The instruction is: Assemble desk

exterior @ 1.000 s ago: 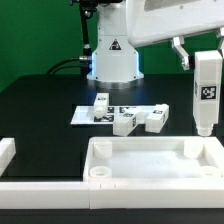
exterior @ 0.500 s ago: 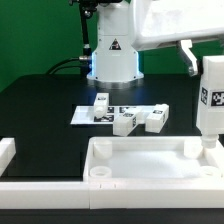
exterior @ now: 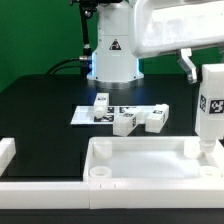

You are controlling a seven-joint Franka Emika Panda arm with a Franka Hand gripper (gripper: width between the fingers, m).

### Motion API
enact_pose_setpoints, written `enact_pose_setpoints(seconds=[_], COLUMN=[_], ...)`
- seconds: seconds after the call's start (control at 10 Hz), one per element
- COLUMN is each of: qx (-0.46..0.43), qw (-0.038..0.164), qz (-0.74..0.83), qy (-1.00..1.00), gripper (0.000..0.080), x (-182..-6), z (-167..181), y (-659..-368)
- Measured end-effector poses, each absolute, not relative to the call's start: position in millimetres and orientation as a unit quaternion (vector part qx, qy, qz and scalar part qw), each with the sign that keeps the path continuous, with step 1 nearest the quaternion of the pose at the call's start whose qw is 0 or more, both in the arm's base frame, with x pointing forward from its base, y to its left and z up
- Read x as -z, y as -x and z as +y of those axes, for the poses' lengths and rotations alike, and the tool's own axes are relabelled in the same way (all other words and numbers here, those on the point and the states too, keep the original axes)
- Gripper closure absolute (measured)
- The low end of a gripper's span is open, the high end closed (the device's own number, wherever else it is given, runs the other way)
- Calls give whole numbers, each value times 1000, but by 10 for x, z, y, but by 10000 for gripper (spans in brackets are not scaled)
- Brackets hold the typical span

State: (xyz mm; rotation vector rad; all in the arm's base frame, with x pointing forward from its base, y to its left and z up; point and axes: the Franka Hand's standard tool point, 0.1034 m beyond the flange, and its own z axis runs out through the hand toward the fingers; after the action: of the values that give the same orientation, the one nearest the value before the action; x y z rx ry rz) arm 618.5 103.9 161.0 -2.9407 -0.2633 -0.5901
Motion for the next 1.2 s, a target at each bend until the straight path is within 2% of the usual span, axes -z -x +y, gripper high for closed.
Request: enact_pose_setpoints(seconds=[0.3, 0.6, 1.2], qx=[190, 191, 196], qw=[69, 76, 68], qz=[-87, -65, -85], qy=[976, 976, 975], gripper=[517, 517, 517], x=[-1504, -1530, -1493], z=[1071, 1132, 1052], y=[-6211, -6243, -6336])
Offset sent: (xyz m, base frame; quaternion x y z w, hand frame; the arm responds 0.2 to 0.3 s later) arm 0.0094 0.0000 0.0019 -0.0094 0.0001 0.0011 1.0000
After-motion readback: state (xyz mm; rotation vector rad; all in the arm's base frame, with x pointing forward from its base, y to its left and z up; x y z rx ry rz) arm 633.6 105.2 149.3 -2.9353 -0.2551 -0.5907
